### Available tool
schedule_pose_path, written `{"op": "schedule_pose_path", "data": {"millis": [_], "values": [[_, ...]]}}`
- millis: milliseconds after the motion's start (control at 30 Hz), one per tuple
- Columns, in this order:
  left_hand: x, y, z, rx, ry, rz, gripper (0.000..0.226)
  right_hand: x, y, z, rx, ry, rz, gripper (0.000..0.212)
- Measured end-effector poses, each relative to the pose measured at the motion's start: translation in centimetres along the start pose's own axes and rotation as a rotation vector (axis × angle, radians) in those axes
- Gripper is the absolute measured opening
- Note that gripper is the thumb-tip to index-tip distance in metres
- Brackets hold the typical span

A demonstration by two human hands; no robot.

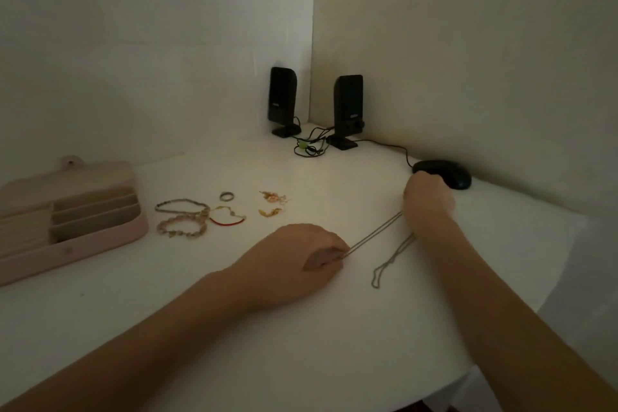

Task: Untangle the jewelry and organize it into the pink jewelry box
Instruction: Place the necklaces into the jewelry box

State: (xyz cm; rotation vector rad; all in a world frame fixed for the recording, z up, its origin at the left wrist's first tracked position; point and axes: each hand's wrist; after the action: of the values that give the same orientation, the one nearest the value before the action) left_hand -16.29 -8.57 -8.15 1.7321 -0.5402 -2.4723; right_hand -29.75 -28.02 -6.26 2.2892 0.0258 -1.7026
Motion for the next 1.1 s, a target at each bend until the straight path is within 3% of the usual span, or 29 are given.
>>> {"op": "schedule_pose_path", "data": {"millis": [267, 367, 467, 533, 600, 700, 800, 933, 1000, 1100], "values": [[0.7, -0.7, -1.0, -0.028, -0.148, 0.068, 0.047, 0.5, 0.3, -0.5, -0.155, -0.078, 0.023, 0.023], [0.7, -0.8, -0.8, -0.034, -0.170, 0.071, 0.044, 1.1, 0.0, -0.7, -0.139, 0.066, -0.025, 0.025], [0.4, -0.9, -0.6, -0.091, -0.243, 0.085, 0.028, 1.2, -0.3, -0.9, -0.178, 0.139, -0.042, 0.026], [0.1, -0.8, -0.6, -0.178, -0.292, 0.115, 0.020, 0.9, -0.6, -1.4, -0.213, 0.301, -0.051, 0.027], [-0.4, -0.5, -0.7, -0.240, -0.329, 0.209, 0.022, -0.2, -1.5, -2.4, -0.202, 0.628, -0.140, 0.025], [-1.7, 0.1, -0.8, -0.332, -0.593, 0.350, 0.031, -2.6, -4.0, -4.9, -0.257, 1.110, -0.438, 0.021], [-2.7, 0.7, -0.9, -0.394, -0.768, 0.386, 0.033, -4.6, -6.2, -7.6, -0.391, 1.301, -0.675, 0.021], [-3.9, 0.2, -1.5, -0.392, -0.952, 0.427, 0.024, -6.5, -7.2, -10.7, -0.467, 1.353, -0.685, 0.020], [-4.6, -0.6, -1.8, -0.387, -1.052, 0.446, 0.021, -7.3, -7.1, -12.1, -0.422, 1.484, -0.694, 0.020], [-5.5, -1.9, -2.8, -0.425, -1.003, 0.474, 0.027, -8.1, -6.7, -14.0, -0.306, 1.728, -0.737, 0.019]]}}
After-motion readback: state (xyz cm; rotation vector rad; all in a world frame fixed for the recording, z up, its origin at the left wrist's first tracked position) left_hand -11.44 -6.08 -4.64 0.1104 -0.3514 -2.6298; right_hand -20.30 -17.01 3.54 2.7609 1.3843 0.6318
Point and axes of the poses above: each hand's wrist, its own y-axis towards the middle knuckle, its own x-axis out of the palm, z = x × y, and after that the axes turned 3 degrees about x, right-handed
